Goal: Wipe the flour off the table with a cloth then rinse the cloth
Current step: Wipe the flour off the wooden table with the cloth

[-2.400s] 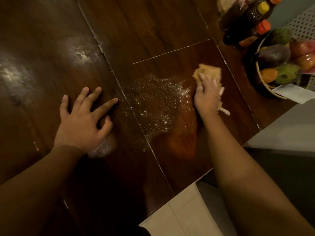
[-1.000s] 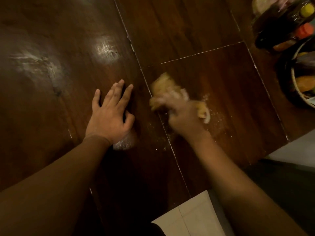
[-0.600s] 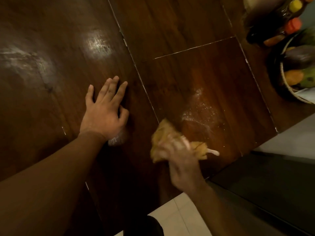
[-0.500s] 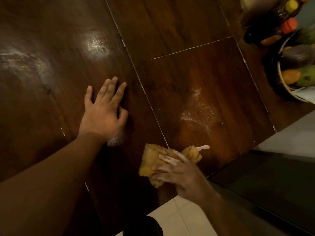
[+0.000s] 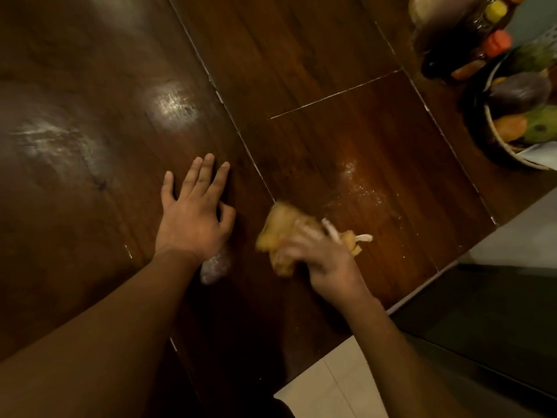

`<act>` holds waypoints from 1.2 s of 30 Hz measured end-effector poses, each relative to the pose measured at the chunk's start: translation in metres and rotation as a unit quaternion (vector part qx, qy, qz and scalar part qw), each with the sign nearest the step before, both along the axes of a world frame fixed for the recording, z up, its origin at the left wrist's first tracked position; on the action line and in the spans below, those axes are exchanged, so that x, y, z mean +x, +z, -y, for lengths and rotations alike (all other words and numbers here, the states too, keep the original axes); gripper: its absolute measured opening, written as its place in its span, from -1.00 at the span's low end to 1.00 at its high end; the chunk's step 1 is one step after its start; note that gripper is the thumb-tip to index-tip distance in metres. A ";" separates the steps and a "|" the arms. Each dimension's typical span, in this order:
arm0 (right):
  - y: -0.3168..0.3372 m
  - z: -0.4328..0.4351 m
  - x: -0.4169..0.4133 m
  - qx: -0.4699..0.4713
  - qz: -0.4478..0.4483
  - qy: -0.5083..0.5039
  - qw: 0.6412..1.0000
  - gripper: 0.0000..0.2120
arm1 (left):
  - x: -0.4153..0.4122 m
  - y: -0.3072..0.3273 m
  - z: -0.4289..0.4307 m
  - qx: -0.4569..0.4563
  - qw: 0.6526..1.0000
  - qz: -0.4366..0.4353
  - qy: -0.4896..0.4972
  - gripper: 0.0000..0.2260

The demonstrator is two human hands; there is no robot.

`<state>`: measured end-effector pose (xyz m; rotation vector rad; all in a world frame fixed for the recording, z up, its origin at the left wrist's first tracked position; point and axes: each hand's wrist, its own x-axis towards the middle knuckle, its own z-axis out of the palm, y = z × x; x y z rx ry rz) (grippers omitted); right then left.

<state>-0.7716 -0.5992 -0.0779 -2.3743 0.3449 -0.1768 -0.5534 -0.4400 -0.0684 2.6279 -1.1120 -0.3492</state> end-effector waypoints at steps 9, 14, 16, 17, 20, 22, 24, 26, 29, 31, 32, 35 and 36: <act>-0.013 -0.077 -0.071 -0.020 -0.029 0.201 0.979 -0.76 | -0.001 0.005 0.000 0.000 1.000 -0.016 0.004 -0.44; 0.002 0.000 -0.108 -0.051 -0.014 -0.156 0.986 -0.37 | -0.001 0.006 0.000 -0.002 1.000 -0.015 0.004 -0.44; 0.009 -0.008 -0.087 -0.018 -0.046 -0.368 0.928 -0.40 | -0.002 0.005 0.001 0.001 1.000 -0.015 0.004 -0.44; 0.010 -0.020 -0.074 -0.013 -0.051 -0.409 0.911 -0.49 | -0.002 0.005 0.002 0.004 1.000 -0.014 0.005 -0.44; 0.009 -0.056 -0.058 -0.019 -0.030 -0.161 0.986 -0.59 | -0.002 0.006 0.003 0.015 1.000 -0.009 -0.002 -0.44; 0.009 -0.053 -0.074 -0.020 -0.058 0.017 0.998 -0.61 | -0.002 0.007 0.002 0.019 1.000 -0.007 -0.012 -0.45; 0.010 -0.031 -0.092 -0.044 -0.062 0.009 0.997 -0.64 | -0.002 0.007 0.001 0.022 1.000 -0.006 -0.017 -0.45; 0.007 -0.003 -0.105 -0.058 -0.058 -0.174 0.981 -0.66 | -0.001 0.006 0.001 0.026 0.999 -0.004 -0.021 -0.45; 0.007 0.034 -0.093 -0.022 -0.099 -0.497 0.862 -0.59 | -0.002 0.005 0.001 0.023 1.000 0.000 -0.022 -0.45; 0.006 0.029 -0.066 -0.023 -0.115 -0.522 0.845 -0.56 | -0.002 0.005 0.001 0.021 1.000 0.002 -0.022 -0.45; 0.006 0.019 -0.055 -0.019 -0.098 -0.467 0.879 -0.52 | -0.002 0.005 0.001 0.019 1.000 0.001 -0.022 -0.45; 0.007 -0.020 -0.050 -0.049 -0.051 -0.155 0.985 -0.42 | -0.002 0.006 0.000 0.015 1.000 -0.005 -0.019 -0.44; 0.008 -0.024 -0.059 -0.058 -0.066 -0.088 0.992 -0.45 | -0.002 0.006 0.000 0.014 1.000 -0.006 -0.018 -0.44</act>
